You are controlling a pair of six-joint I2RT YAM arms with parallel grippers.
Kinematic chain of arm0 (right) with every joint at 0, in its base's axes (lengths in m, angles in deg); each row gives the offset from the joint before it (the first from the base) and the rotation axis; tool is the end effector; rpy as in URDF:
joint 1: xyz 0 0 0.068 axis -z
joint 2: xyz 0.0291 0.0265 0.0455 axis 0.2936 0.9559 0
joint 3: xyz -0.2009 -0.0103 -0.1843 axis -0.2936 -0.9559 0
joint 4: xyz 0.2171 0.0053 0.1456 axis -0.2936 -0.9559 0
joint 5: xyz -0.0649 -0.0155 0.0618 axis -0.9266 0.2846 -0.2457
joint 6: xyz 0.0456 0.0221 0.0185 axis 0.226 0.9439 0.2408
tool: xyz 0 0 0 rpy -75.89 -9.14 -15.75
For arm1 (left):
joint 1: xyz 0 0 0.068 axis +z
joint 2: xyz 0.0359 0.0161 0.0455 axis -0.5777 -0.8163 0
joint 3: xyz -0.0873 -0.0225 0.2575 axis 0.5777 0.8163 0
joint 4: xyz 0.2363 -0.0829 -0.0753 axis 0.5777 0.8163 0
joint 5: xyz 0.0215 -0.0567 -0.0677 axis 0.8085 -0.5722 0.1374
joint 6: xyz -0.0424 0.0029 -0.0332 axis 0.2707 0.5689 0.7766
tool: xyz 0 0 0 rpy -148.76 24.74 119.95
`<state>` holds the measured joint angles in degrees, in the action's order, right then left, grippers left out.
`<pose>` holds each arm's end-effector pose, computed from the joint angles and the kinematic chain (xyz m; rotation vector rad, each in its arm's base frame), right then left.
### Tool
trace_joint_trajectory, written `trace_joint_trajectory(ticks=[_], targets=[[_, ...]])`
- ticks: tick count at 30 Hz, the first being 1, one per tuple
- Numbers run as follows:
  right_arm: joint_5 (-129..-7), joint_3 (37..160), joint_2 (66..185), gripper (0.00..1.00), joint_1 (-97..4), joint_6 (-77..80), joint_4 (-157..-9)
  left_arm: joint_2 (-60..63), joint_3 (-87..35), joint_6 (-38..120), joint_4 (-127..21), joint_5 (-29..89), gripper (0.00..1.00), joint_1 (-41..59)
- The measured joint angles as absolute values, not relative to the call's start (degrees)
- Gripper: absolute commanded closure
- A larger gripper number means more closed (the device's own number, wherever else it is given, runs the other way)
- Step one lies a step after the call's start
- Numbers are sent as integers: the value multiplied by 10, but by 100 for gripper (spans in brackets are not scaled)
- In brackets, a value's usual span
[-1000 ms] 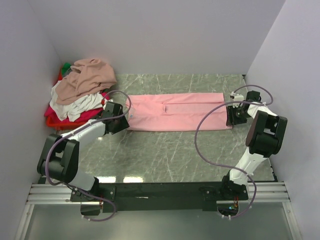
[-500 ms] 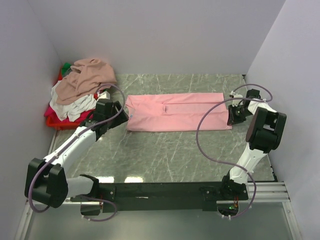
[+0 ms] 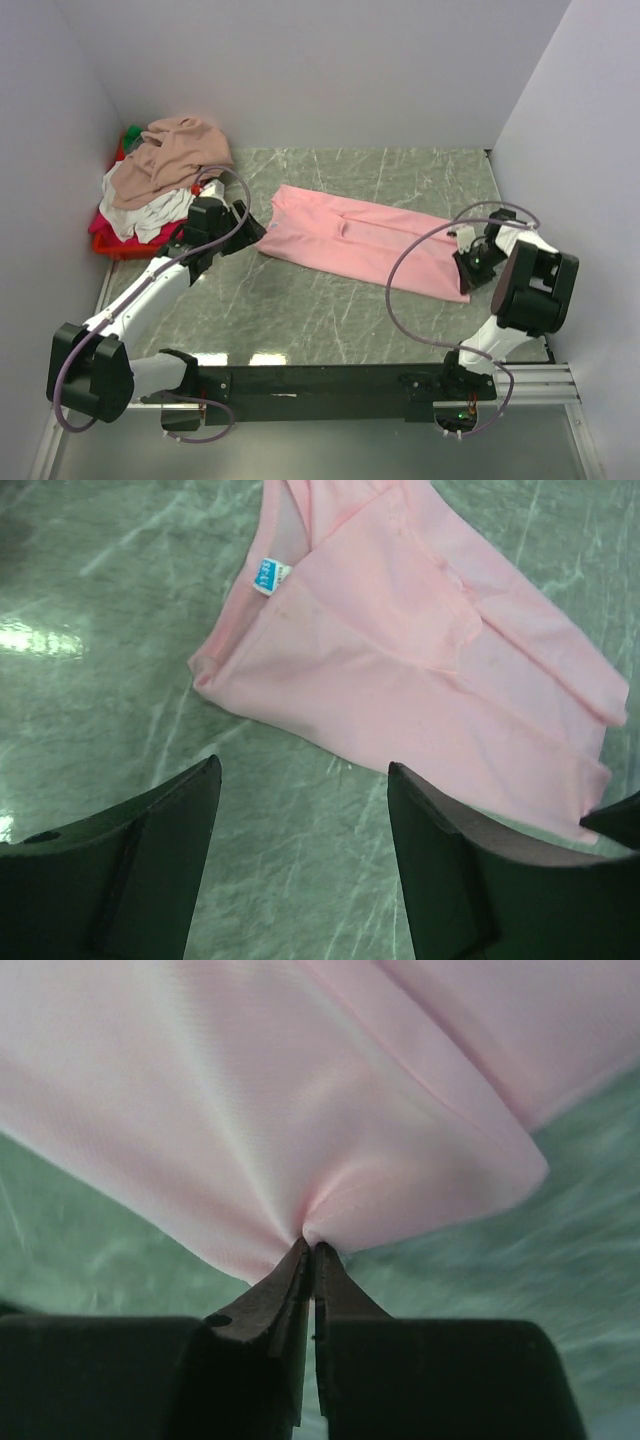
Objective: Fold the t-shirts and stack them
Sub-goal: Fold the tshirt
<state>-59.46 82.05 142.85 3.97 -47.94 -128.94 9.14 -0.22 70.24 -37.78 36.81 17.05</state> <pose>0.2793 -0.0968 0.1579 -0.5629 2.8577 0.2910 0.2478 -0.0826 0.2606 -0.4321 2.2064 -0.6074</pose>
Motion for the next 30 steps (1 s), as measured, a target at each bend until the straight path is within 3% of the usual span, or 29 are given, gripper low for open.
trace_joint_trajectory(ticks=[1,2,5,6,10,13,22,30], targets=[[-605,796,1405,80,41,-494,-1308,90,1,703,-386,362,27,170],[-615,775,1382,59,43,-509,-1328,88,2,702,-391,357,27,170],[-629,762,1325,35,53,-542,-1374,84,5,702,-404,349,27,170],[-629,770,1312,32,54,-548,-1382,84,5,701,-405,349,27,170],[-596,884,1299,28,28,-563,-1410,94,6,691,-409,352,14,170],[-557,1001,1353,28,-41,-555,-1400,115,17,692,-419,348,14,172],[-467,1434,1749,28,-251,-346,-1321,206,106,734,-431,324,14,181],[-510,1533,1857,29,-311,-225,-1290,229,148,768,-433,304,15,181]])
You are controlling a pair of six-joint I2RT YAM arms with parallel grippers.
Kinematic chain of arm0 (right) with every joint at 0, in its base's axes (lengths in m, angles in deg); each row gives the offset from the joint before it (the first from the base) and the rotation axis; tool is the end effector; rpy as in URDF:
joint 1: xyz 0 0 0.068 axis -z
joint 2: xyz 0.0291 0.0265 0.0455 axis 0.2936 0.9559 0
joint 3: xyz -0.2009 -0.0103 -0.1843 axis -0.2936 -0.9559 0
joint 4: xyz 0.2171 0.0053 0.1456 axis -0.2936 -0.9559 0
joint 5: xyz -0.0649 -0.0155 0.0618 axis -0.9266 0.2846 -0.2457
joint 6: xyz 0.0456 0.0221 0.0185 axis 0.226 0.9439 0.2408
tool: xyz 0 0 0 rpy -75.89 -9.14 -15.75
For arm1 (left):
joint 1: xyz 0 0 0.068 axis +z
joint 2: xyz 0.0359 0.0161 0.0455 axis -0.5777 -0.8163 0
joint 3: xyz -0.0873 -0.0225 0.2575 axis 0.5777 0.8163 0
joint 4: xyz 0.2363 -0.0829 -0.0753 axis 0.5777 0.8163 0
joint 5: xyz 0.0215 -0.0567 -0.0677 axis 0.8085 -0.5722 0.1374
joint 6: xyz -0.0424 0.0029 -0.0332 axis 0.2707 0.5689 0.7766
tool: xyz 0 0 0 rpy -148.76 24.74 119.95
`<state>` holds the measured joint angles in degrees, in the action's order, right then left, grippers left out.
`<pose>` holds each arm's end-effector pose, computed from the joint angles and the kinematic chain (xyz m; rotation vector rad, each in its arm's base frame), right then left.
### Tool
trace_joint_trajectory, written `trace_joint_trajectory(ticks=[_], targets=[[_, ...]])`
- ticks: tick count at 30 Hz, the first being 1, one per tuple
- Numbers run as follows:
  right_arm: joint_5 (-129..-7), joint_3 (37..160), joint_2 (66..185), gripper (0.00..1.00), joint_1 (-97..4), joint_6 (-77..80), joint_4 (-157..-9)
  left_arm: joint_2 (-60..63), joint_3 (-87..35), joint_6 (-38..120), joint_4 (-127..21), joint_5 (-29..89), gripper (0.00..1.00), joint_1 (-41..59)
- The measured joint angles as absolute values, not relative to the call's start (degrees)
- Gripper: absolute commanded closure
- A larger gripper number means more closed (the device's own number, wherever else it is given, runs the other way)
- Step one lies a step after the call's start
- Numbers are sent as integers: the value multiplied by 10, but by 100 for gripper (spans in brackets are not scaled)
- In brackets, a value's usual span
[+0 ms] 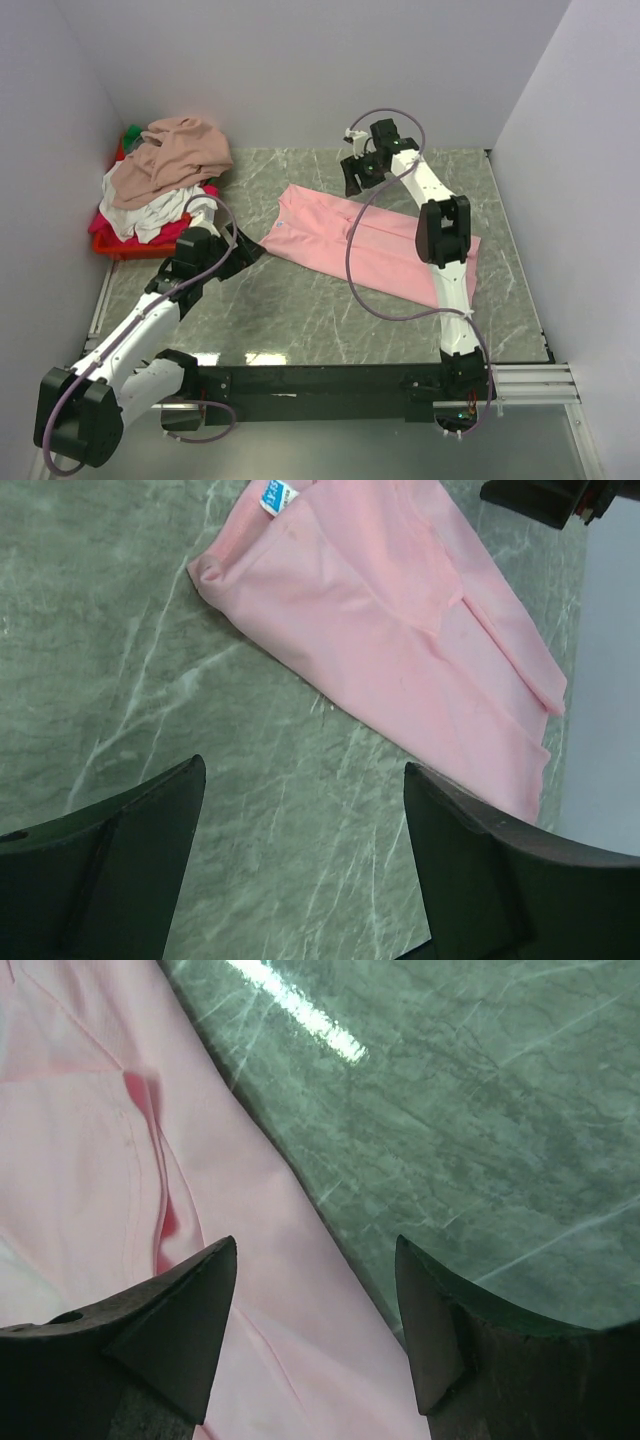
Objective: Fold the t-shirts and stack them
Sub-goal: Fold the tshirt
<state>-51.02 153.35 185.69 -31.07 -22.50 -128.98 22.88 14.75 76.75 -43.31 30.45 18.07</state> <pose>0.5166 0.1441 0.2017 -0.8314 2.3731 0.5259 0.1984 -0.0666 0.2319 -0.4971 2.1540 -0.8046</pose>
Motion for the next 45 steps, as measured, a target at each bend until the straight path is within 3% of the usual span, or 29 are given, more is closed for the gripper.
trace_joint_trajectory(ticks=[6,14,17,21,24,32,38,41,45], targets=[[-527,1568,1879,32,-318,-221,-1310,202,148,770,-443,291,16,181],[-548,1568,1899,46,-327,-234,-1360,193,149,784,-450,279,16,181],[-542,1568,1905,60,-331,-243,-1376,192,150,788,-457,277,17,181],[-526,1568,1906,90,-331,-248,-1390,186,150,795,-469,276,17,181],[-525,1568,1907,100,-330,-243,-1393,177,150,797,-473,276,17,181],[-573,1568,1907,100,-307,-175,-1355,164,150,797,-481,275,18,181],[-610,1567,1907,97,-249,-142,-1329,59,139,798,-531,254,23,180],[-616,1554,1903,65,-216,-135,-1321,-32,93,799,-548,247,24,167],[-624,1455,1841,38,-179,-147,-1290,-155,-23,798,-550,249,25,131]])
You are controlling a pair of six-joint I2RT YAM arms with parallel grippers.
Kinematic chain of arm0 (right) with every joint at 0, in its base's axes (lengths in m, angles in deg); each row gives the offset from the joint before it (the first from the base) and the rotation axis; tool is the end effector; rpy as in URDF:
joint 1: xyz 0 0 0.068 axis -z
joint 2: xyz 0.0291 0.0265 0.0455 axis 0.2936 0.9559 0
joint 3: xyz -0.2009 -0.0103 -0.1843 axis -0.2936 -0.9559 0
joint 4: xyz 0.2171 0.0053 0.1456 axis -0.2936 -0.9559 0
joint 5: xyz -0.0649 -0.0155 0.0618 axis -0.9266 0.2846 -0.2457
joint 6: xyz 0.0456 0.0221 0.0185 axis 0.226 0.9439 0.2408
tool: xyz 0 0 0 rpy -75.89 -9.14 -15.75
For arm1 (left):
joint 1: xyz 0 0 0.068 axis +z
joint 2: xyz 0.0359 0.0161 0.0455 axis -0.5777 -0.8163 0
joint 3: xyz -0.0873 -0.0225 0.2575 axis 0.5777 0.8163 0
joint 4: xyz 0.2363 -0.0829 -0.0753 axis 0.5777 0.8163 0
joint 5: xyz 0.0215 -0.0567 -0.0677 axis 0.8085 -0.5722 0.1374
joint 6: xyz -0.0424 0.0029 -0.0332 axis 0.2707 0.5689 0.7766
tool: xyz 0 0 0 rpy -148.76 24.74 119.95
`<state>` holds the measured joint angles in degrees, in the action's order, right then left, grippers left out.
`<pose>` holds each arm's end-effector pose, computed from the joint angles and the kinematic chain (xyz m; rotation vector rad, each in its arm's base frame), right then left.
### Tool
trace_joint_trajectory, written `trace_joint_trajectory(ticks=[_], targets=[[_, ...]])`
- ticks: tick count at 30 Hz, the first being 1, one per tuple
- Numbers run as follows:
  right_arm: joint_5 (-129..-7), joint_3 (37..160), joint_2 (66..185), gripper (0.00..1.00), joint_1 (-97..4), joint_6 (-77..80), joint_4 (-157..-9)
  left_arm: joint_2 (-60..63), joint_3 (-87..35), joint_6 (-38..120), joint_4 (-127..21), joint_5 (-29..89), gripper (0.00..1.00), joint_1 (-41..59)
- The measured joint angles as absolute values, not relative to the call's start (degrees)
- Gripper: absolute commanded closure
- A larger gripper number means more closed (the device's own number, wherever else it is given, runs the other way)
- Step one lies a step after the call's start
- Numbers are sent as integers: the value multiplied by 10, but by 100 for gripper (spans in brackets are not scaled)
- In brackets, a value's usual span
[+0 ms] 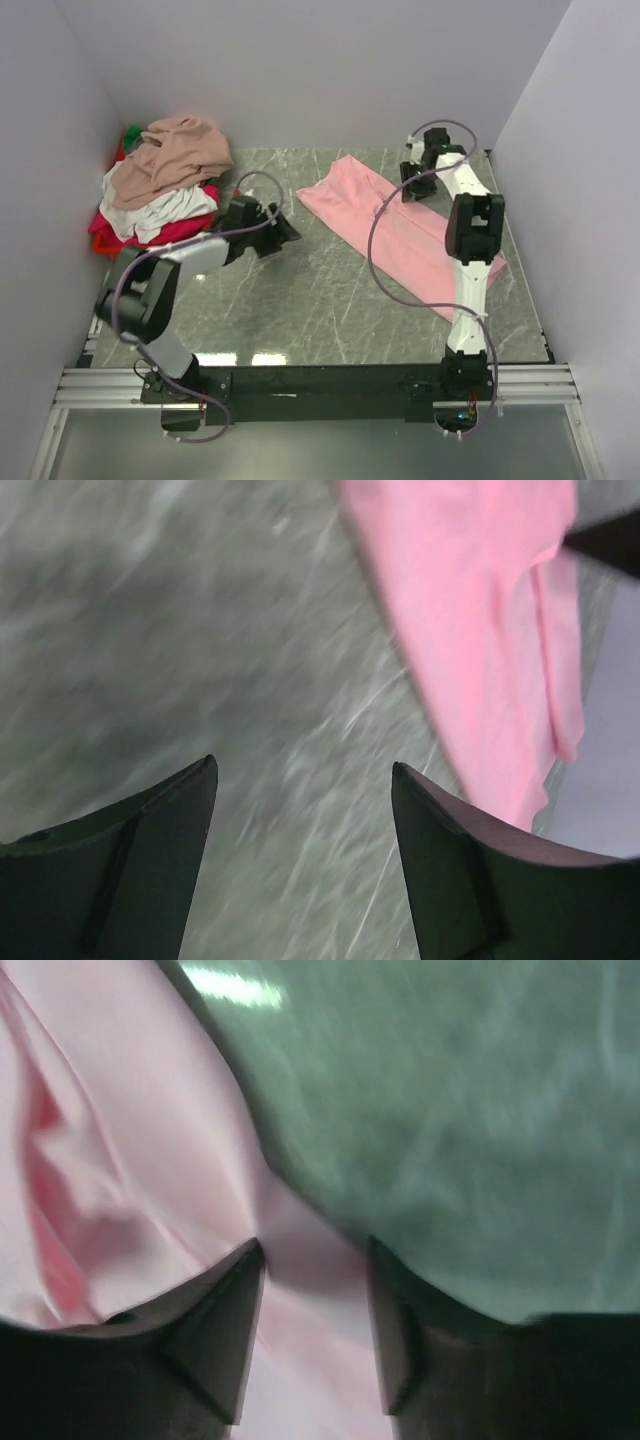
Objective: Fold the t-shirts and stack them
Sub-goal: Fold the tshirt
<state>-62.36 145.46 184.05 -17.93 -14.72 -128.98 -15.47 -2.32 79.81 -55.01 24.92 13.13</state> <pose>0.5220 0.0160 0.1722 -0.3112 2.6324 0.2600 0.3051 -0.1331 0.1790 -0.4709 2.3820 -0.8982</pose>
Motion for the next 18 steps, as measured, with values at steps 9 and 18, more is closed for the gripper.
trace_joint_trajectory(ticks=[9,18], targets=[[-614,1100,1521,20,-148,-273,-1210,-377,-276,828,-503,310,27,96],[-541,755,1236,21,-275,-457,-1191,-482,-443,849,-407,376,37,102]])
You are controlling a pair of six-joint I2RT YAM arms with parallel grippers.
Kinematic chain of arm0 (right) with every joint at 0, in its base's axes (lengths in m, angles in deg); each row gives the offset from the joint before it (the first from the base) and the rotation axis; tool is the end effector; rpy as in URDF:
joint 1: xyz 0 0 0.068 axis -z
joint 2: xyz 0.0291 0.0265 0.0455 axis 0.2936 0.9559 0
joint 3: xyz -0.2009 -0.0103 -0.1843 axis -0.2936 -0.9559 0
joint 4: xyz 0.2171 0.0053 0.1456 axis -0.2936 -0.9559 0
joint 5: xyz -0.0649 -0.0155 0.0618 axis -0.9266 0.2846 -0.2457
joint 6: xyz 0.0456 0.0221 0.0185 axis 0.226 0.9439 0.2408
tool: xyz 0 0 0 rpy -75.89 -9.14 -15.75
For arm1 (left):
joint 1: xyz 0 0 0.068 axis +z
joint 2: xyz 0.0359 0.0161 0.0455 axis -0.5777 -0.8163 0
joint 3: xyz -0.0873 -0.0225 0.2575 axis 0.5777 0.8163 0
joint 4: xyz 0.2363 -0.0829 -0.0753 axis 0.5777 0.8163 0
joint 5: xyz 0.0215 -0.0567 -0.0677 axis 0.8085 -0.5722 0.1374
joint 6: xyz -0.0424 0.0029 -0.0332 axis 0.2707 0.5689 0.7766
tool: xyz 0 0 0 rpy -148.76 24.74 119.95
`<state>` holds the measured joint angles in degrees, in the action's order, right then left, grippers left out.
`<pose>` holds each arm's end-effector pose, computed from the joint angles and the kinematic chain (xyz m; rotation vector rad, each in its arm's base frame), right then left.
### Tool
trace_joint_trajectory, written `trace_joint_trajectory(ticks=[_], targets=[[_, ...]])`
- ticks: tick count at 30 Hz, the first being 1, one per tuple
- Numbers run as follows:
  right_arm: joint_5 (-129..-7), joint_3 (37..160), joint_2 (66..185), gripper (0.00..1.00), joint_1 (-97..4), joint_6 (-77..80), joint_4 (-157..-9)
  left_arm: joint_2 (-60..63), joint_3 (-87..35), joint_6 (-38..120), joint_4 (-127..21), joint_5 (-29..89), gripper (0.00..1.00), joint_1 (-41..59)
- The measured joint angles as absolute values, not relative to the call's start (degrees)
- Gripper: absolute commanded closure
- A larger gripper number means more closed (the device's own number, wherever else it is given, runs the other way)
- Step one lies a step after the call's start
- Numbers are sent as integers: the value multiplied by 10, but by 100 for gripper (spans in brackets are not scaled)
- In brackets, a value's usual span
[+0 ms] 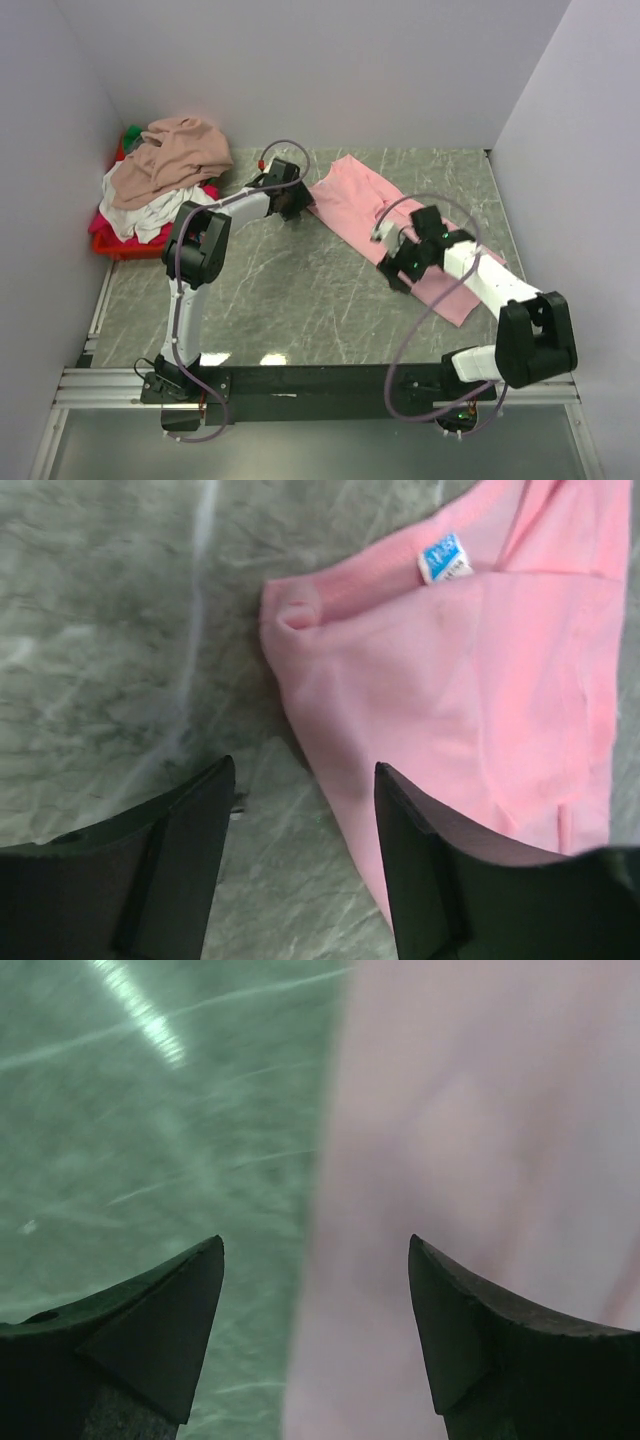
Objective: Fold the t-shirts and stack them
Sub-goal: Fold the tshirt
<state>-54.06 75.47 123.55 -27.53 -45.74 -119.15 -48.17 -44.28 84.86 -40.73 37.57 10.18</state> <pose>0.2587 0.0611 0.2214 -1.2143 2.2750 0.3135 0.4392 -0.2063 0.1594 -0.6482 2.3863 -0.6737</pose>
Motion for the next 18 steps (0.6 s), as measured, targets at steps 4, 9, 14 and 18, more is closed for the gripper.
trace_joint_trajectory(ticks=[4,9,14,18], targets=[[-604,669,1208,23,-353,-441,-1179,-491,-463,850,-381,394,44,108],[-707,619,1212,27,-361,-422,-1119,-504,-485,843,-362,399,50,118],[-764,610,1232,57,-377,-410,-1074,-524,-515,834,-357,396,53,130],[-785,614,1253,76,-392,-401,-1055,-534,-530,821,-356,388,53,137]])
